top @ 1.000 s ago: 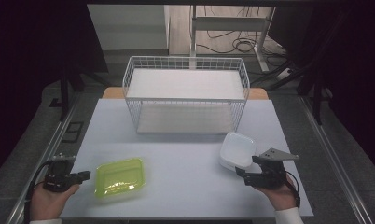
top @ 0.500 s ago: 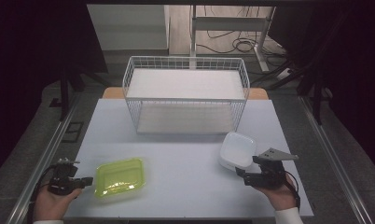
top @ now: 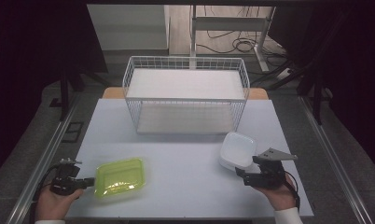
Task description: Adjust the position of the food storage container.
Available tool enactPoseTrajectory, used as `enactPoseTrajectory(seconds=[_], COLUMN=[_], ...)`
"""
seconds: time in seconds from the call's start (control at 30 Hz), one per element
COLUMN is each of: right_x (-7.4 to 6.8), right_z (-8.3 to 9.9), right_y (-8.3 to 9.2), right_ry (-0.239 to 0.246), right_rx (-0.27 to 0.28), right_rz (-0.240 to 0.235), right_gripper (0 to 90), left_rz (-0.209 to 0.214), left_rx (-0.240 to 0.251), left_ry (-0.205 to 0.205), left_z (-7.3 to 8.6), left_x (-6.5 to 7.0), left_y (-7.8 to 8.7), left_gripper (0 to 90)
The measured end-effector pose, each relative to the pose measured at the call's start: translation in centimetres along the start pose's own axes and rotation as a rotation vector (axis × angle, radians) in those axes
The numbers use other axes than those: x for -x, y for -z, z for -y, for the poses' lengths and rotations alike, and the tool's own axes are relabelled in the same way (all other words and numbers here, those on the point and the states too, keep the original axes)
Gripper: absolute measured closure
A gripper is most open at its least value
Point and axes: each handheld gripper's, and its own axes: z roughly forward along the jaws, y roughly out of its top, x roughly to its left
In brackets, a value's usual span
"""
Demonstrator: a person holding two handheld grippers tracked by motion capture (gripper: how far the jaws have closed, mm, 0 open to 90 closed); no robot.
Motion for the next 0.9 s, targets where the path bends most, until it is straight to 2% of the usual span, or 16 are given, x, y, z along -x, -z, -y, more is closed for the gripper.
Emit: enactPoseTrajectory(seconds=[0.57, 0.9], right_x=[-0.1, -0.2], right_z=[-0.1, -0.1], right_y=[0.0, -0.2], right_ry=[0.003, 0.008], right_rx=[-0.001, -0.01], right_rz=[0.004, 0.002], right_gripper=[18.9, 18.9], left_rz=[0.027, 0.053], left_rx=[0.01, -0.015], left_ry=[-0.025, -0.07], left_z=[-0.9, -1.8], left_x=[1.5, 3.6], left_y=[-1.0, -2.6], left_gripper=[89.8, 89.8])
